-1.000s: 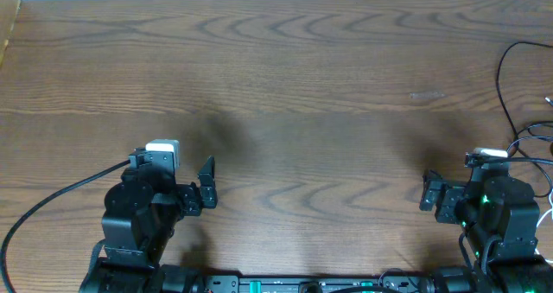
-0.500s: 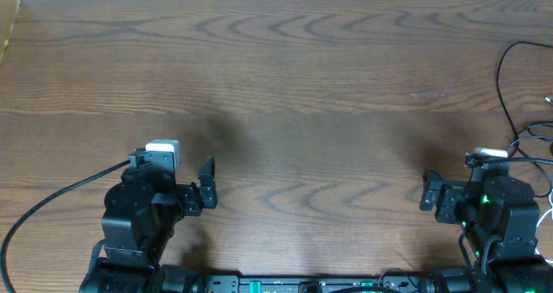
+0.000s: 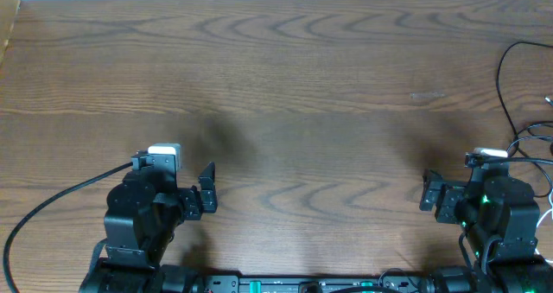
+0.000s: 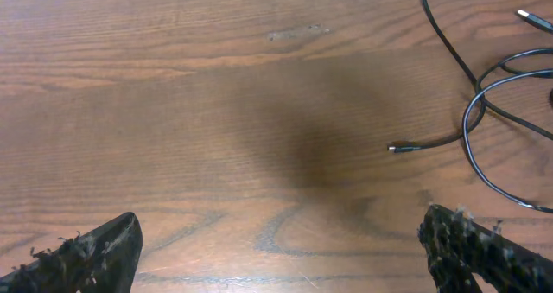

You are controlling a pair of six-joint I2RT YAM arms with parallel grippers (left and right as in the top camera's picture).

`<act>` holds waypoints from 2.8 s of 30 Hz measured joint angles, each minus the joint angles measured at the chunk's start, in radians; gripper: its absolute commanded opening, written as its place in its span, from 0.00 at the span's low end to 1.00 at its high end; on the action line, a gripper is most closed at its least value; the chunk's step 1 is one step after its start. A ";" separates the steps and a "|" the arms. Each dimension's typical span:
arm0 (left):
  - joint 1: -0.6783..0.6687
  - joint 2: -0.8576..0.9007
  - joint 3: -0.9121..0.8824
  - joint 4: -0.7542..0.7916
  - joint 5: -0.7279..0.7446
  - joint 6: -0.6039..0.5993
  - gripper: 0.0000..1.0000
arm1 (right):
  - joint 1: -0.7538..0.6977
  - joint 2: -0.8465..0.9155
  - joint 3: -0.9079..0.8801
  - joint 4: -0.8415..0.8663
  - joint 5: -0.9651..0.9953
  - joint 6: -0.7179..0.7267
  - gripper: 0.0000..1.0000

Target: Untangle cables

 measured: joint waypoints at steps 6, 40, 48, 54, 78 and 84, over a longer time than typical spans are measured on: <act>0.000 -0.048 0.000 0.026 -0.028 0.000 1.00 | 0.000 0.000 0.000 0.000 0.000 0.000 0.99; 0.061 -0.479 -0.026 -0.098 -0.079 0.000 1.00 | 0.000 0.000 0.000 0.000 0.003 0.000 0.99; 0.068 -0.492 -0.055 -0.100 -0.079 0.000 1.00 | 0.000 0.000 0.000 0.000 0.003 0.000 0.99; 0.068 -0.491 -0.092 -0.074 -0.079 0.000 1.00 | 0.000 0.000 0.000 0.000 0.003 0.000 0.99; 0.068 -0.491 -0.354 0.154 -0.079 0.000 1.00 | 0.000 0.000 0.000 0.000 0.003 0.000 0.99; 0.068 -0.491 -0.401 0.185 -0.079 0.000 1.00 | 0.000 0.000 0.000 0.000 0.003 0.000 0.99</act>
